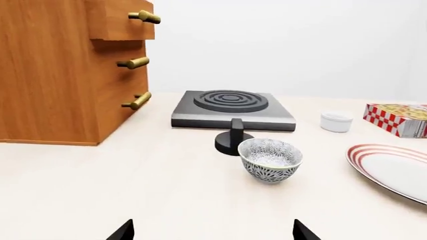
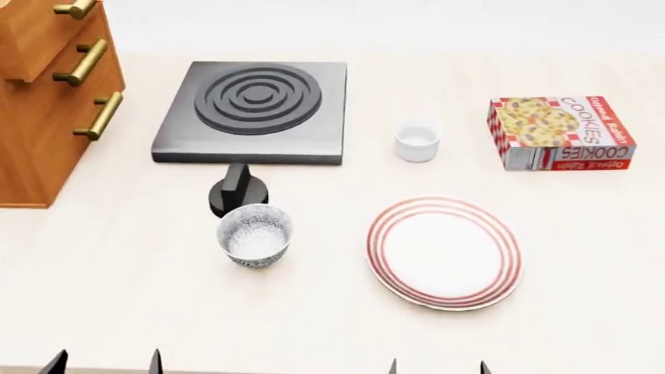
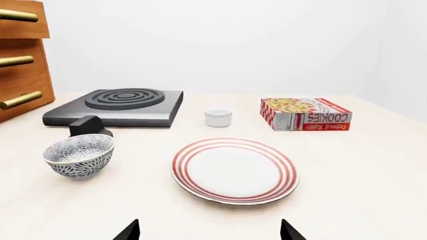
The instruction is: Pick the akita bowl on the wooden cabinet and place it on the plate.
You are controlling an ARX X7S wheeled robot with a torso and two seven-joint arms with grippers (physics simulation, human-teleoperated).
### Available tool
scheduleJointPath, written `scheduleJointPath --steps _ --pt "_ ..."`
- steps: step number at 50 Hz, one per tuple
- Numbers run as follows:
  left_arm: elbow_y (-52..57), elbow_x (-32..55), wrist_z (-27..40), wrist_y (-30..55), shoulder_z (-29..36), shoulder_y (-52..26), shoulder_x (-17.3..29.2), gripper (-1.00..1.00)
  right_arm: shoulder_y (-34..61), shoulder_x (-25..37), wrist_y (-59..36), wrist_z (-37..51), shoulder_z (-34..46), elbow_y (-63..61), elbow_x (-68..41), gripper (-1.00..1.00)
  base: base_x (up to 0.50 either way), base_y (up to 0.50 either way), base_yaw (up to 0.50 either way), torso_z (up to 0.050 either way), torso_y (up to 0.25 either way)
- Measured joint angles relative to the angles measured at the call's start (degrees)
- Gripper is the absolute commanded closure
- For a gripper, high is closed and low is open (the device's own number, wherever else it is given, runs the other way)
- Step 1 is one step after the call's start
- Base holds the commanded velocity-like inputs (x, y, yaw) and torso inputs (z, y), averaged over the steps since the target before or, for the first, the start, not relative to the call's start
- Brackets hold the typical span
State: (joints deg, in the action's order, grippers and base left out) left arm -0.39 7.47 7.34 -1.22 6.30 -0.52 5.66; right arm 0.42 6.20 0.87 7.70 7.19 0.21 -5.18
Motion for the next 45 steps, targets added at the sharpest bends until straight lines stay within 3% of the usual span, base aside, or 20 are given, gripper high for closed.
scheduleJointPath --steps 39,45 --pt "-0.31 0.71 2.64 -0.07 2.55 -0.42 1.99 -1.00 0.37 1.60 -0.03 2.66 2.48 0.22 -0.47 -1.00 0.00 0.50 0.00 0.000 0.000" --pt "-0.47 0.87 2.93 -0.17 2.76 -0.51 2.35 -1.00 0.37 1.65 0.09 2.71 2.63 0.19 -1.19 -1.00 0.00 0.12 0.00 0.000 0.000"
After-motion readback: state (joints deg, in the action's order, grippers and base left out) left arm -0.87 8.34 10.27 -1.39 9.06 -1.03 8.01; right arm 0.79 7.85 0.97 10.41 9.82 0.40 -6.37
